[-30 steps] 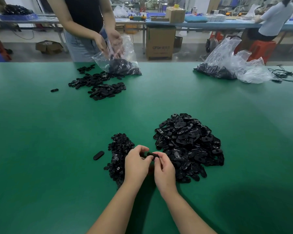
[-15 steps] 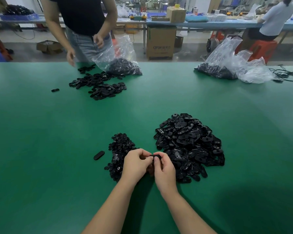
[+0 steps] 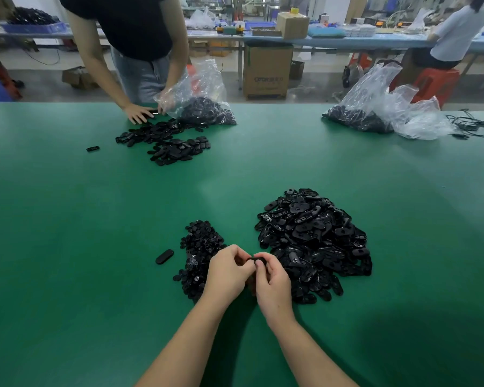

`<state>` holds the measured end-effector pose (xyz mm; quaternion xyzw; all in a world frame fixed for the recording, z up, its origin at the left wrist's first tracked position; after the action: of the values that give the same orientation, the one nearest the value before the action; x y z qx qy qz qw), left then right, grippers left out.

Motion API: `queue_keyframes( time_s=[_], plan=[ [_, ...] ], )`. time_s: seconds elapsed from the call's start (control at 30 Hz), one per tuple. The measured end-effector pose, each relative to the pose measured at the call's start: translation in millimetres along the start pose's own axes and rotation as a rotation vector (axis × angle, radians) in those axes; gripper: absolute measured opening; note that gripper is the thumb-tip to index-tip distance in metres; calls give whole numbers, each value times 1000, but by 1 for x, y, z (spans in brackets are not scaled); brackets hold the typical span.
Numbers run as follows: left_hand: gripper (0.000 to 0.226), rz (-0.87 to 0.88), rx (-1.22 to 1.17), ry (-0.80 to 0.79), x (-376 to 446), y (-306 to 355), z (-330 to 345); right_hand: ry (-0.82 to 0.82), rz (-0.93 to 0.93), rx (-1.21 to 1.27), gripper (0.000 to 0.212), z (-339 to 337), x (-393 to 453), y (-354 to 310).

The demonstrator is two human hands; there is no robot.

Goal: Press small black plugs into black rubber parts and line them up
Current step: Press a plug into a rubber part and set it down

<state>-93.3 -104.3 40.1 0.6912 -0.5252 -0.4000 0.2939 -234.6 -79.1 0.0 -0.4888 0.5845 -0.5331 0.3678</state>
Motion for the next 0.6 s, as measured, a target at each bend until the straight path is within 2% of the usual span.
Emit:
queue_keyframes(
  time_s=[0.17, 0.3, 0.6],
  plan=[
    [5, 13, -28, 16, -3, -1, 2, 6, -10, 16, 20, -1, 0, -3],
    [4, -51, -147, -32, -4, -12, 3, -17, 9, 40, 18, 3, 0, 1],
    [4, -107, -236, -85, -3, -16, 8, -29, 21, 1, 20, 3, -1, 2]
  ],
)
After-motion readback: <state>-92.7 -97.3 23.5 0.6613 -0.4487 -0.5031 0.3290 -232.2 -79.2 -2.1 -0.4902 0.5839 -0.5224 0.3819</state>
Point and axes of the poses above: each hand's wrist, its own x-axis towards the middle knuckle, its own z-axis out of the palm, y = z × x, the point moved 10 cm from there along x, towards the middle knuckle, and after that the axes turned 6 degrees about -z, right-handed, at the moved point
